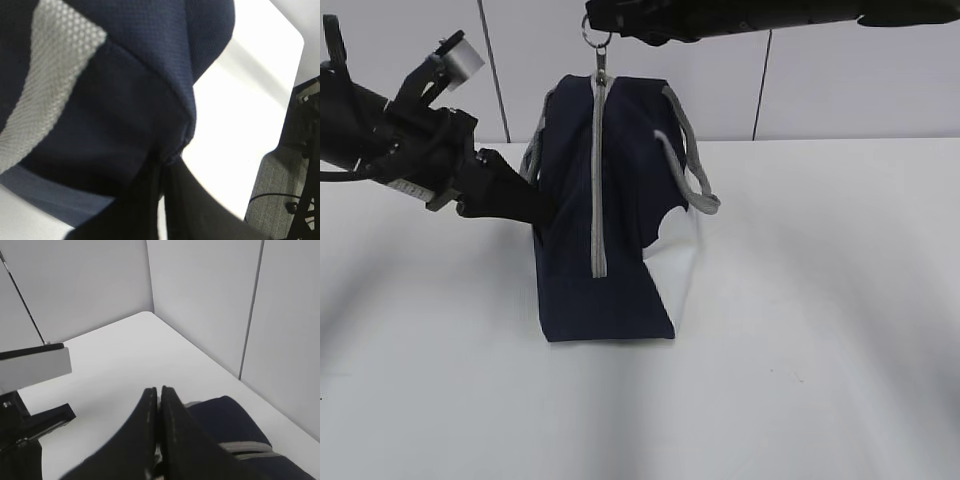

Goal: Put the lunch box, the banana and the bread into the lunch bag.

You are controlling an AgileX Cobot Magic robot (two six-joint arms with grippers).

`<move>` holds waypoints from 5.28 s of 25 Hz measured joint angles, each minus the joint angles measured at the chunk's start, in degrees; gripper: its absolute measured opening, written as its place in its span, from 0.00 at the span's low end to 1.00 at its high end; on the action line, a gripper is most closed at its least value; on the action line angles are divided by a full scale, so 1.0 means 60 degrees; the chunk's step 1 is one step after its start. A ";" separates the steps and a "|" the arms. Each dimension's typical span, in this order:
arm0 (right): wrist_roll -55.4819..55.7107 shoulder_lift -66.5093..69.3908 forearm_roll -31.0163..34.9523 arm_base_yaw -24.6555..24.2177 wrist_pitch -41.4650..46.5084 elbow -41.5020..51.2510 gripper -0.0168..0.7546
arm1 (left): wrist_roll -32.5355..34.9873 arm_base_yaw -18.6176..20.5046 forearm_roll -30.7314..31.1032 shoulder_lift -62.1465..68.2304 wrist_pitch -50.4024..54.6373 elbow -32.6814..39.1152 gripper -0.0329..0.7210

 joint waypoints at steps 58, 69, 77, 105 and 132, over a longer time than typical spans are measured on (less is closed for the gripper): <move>0.0807 0.2806 -0.0048 -0.0425 0.1747 -0.2288 0.00 | 0.1805 -0.0008 -0.0599 0.0036 0.0072 0.0000 0.04; 0.1938 0.3715 -0.0016 -0.0824 0.0766 -0.3576 0.00 | 0.2232 -0.0008 -0.0647 0.0047 0.0142 0.0000 0.04; 0.2765 0.4631 -0.0052 -0.0957 0.0452 -0.4634 0.00 | 0.2376 -0.0008 -0.0666 0.0081 0.0193 0.0000 0.04; 0.5361 0.5612 -0.1892 -0.1170 -0.0966 -0.6364 0.00 | 0.0580 0.0132 -0.1458 0.0031 0.0603 0.0009 0.19; 0.5917 0.5612 -0.1993 -0.1329 -0.1348 -0.6364 0.00 | -0.1083 0.0241 -0.5052 0.1560 -0.3264 -0.2192 0.45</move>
